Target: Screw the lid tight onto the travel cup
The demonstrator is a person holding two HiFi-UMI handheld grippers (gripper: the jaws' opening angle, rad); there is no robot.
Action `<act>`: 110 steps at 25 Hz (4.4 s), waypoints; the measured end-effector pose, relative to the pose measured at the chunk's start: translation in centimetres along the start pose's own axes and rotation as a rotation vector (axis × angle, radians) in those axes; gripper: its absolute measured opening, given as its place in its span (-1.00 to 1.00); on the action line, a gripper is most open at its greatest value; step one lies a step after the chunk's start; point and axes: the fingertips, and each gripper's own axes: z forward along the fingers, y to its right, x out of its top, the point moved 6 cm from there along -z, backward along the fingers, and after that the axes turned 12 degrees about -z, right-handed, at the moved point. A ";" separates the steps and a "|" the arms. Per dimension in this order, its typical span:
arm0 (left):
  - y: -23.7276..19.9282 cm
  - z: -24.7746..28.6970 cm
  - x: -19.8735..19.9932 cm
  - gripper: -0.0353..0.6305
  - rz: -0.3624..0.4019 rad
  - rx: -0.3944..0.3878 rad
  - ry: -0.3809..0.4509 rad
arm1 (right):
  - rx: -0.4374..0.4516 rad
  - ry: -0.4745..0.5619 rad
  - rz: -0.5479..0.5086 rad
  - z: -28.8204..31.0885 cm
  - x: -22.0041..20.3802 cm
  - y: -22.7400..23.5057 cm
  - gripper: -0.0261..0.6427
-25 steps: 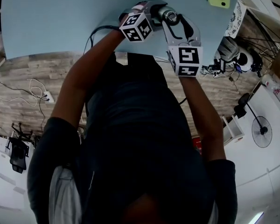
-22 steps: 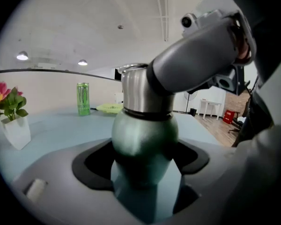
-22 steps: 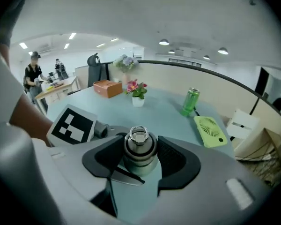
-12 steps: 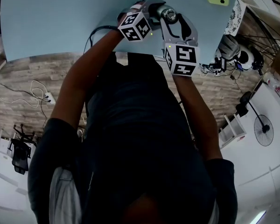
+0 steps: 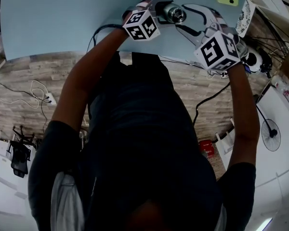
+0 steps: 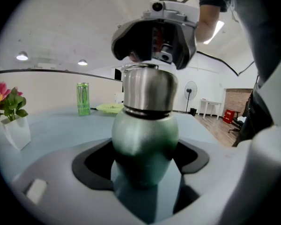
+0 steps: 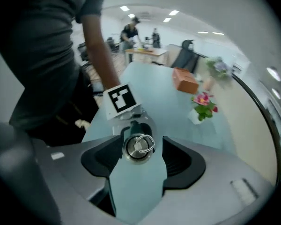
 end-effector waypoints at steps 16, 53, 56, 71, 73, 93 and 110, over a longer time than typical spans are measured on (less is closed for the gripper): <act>-0.2 0.0 0.0 0.38 0.001 0.000 -0.001 | 0.226 -0.072 -0.362 2.6 -0.6 0.5 -0.18; -0.2 0.0 0.2 0.38 -0.003 0.000 0.000 | -0.488 0.166 0.711 -0.7 -0.5 -0.3 -0.17; -0.3 0.1 0.1 0.38 -0.002 0.000 -0.001 | -0.282 0.172 0.427 -1.3 0.1 0.9 -0.17; -0.3 0.1 0.3 0.38 0.001 0.000 -0.003 | 0.260 -0.108 -0.450 2.6 -0.3 0.4 -0.24; -0.2 0.0 0.2 0.38 0.000 0.000 -0.002 | 0.240 -0.082 -0.351 2.6 -0.5 0.4 -0.24; -0.2 -0.2 0.2 0.38 0.000 0.006 -0.003 | -0.769 0.128 1.075 2.5 -0.7 -2.1 -0.24; -0.2 -0.1 0.2 0.38 -0.001 0.004 -0.003 | -0.370 0.211 0.601 -0.8 0.4 0.2 -0.23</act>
